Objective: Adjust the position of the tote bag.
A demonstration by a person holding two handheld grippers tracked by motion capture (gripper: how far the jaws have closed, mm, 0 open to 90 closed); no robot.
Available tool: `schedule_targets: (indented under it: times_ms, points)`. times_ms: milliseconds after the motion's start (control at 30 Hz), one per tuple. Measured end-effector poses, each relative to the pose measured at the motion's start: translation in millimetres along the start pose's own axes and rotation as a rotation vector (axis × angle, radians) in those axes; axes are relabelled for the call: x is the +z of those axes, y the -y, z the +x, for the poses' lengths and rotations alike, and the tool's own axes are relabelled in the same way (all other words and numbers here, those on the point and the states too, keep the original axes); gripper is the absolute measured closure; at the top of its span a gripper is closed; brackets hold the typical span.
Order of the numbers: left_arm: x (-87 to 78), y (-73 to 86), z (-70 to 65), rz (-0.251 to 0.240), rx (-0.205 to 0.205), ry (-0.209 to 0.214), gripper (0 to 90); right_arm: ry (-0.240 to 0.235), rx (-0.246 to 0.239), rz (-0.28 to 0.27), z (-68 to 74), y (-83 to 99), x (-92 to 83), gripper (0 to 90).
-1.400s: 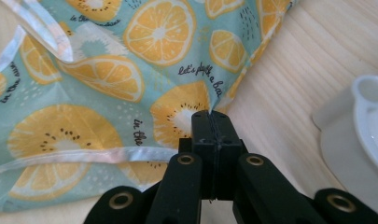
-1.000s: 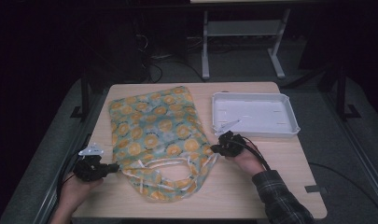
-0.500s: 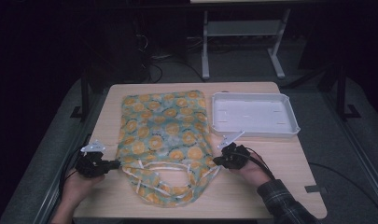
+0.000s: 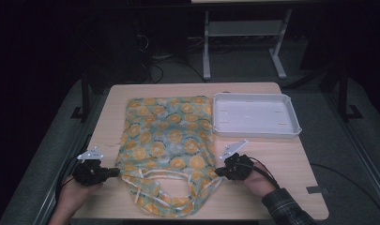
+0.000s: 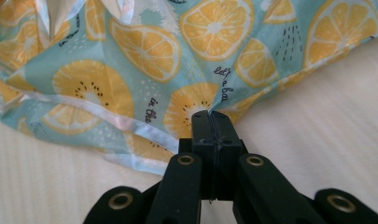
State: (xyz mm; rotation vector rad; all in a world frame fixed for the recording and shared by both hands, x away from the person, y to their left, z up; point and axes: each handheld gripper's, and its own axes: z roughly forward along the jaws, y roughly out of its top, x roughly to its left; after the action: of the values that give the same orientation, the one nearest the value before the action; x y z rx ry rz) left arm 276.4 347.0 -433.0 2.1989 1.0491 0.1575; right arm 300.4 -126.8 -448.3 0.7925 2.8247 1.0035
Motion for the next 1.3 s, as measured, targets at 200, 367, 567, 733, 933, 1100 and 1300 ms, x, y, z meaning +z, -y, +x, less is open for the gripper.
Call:
schedule_targets:
  times_ms: [200, 367, 567, 733, 933, 1100, 1300]
  points:
    - [-1.2, 3.6, 4.5, 0.013, -0.001, -0.003, 88.7, -0.015, -0.048, 0.017, 11.0, -0.5, 2.8, 89.6]
    - [-5.7, 3.9, 4.6, 0.011, 0.006, -0.008, 77.2, -0.006, -0.053, 0.011, 10.8, -1.0, 2.6, 83.3]
    - [-30.7, 1.6, 2.3, -0.055, -0.006, -0.005, 55.5, 0.008, -0.021, -0.044, 9.1, -4.8, -9.7, 57.7]
    - [-35.5, -4.2, -4.9, -0.084, 0.008, 0.026, 46.6, 0.009, -0.008, -0.084, 17.3, -9.8, -16.3, 38.5]
    - [-16.8, -16.1, -22.5, -0.058, 0.083, 0.091, 38.0, -0.009, -0.048, -0.081, 31.2, -17.0, -10.1, 32.6]
    - [-1.7, -20.9, -33.7, -0.020, 0.133, 0.127, 34.8, -0.025, -0.067, -0.077, 43.5, -20.4, -4.7, 31.1]
    - [10.9, -17.9, -42.6, 0.033, 0.184, 0.141, 30.6, -0.045, -0.074, -0.074, 59.1, -23.6, 1.4, 29.0]
